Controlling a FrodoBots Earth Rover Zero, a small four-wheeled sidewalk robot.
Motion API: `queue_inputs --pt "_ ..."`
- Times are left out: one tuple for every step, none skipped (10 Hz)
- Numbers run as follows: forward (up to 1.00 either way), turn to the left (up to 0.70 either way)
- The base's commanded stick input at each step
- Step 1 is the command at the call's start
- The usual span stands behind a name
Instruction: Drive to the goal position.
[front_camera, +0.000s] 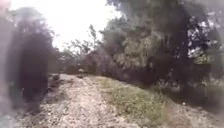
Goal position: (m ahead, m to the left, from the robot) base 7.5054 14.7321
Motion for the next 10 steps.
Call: queue_inputs --pt "0.85 0.0" --pt "0.85 0.0" --pt "0.85 0.0" --pt "0.85 0.0" --pt "0.85 0.01" --pt "0.85 0.34" --pt "0.85 0.34" --pt "0.85 0.34" --pt "0.85 0.34" --pt "0.85 0.26"
